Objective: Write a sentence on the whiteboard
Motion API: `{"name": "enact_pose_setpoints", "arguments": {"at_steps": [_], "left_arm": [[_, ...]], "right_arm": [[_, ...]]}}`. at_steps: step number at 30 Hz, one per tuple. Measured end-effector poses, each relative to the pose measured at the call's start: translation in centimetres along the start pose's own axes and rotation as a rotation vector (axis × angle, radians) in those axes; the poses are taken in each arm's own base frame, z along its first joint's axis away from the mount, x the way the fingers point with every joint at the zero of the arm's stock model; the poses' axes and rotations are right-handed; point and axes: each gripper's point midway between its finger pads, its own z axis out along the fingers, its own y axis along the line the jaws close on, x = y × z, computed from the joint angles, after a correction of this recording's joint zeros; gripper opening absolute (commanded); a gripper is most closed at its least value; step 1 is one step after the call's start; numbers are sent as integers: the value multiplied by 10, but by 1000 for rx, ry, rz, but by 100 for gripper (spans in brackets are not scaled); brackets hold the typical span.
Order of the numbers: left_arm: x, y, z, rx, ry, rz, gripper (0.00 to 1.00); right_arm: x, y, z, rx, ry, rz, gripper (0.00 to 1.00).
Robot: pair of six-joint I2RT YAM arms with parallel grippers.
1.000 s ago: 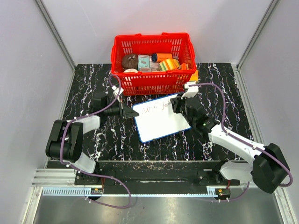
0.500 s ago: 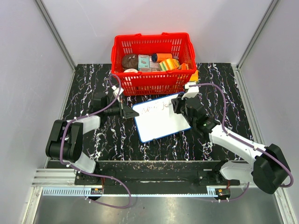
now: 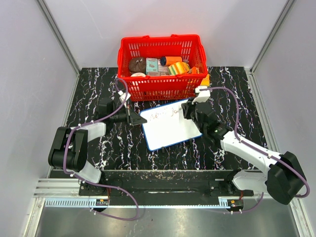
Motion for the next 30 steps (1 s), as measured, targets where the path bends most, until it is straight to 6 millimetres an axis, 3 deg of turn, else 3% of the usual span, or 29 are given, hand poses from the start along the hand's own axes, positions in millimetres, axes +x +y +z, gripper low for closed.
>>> {"name": "enact_pose_setpoints", "arguments": {"at_steps": [16,23,30], "left_arm": [[0,0,0,1,0,1,0],[0,0,0,1,0,1,0],[0,0,0,1,1,3,0]], "right_arm": [[-12,3,3,7,-20,1,0],[-33,2,-9,-2,-74,24,0],[-27,-9,-3,30,-55,19,0]]}}
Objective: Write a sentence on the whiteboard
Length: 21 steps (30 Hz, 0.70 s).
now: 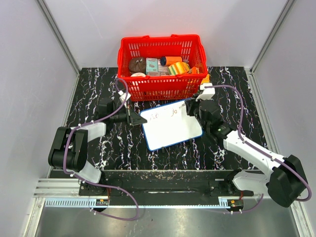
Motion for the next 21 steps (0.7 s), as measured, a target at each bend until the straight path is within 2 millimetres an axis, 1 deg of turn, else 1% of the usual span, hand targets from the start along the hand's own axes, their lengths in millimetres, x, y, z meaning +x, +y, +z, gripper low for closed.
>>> {"name": "enact_pose_setpoints", "arguments": {"at_steps": [5,14,18,21], "left_arm": [[0,0,0,0,1,3,0],[0,0,0,1,1,4,0],[0,0,0,0,1,2,0],[1,0,0,-3,2,-5,0]], "right_arm": [[7,0,3,0,18,-5,0],[10,2,5,-16,30,-7,0],[16,2,8,-11,43,-9,0],[16,2,10,-11,41,-8,0]]}}
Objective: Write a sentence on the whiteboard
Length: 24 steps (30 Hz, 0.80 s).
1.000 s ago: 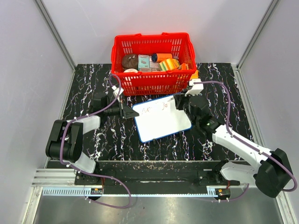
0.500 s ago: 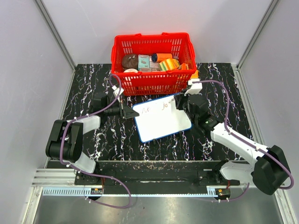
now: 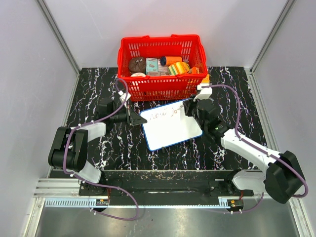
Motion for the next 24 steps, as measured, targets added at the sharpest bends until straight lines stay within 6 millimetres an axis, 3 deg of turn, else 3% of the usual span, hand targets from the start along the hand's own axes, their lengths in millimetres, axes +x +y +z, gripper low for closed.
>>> {"name": "enact_pose_setpoints", "arguments": {"at_steps": [24], "left_arm": [[0,0,0,0,0,0,0]], "right_arm": [[7,-5,-7,5,13,7,0]]}}
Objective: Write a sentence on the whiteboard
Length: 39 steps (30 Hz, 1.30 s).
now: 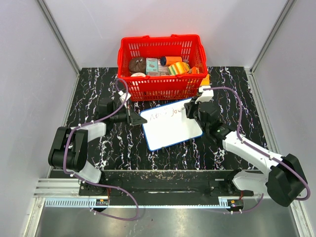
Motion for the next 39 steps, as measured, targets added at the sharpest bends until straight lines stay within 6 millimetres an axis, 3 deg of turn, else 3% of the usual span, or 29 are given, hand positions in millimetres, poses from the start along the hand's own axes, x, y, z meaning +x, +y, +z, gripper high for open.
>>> {"name": "enact_pose_setpoints", "arguments": {"at_steps": [8,16,27,39], "left_arm": [[0,0,0,1,0,4,0],[0,0,0,2,0,8,0],[0,0,0,1,1,3,0],[0,0,0,1,2,4,0]], "right_arm": [[1,-2,-3,1,2,-1,0],[-16,0,-11,-8,-42,16,0],[-4,-2,3,19,-13,3,0],[-10,-5,3,29,-36,12,0]]}}
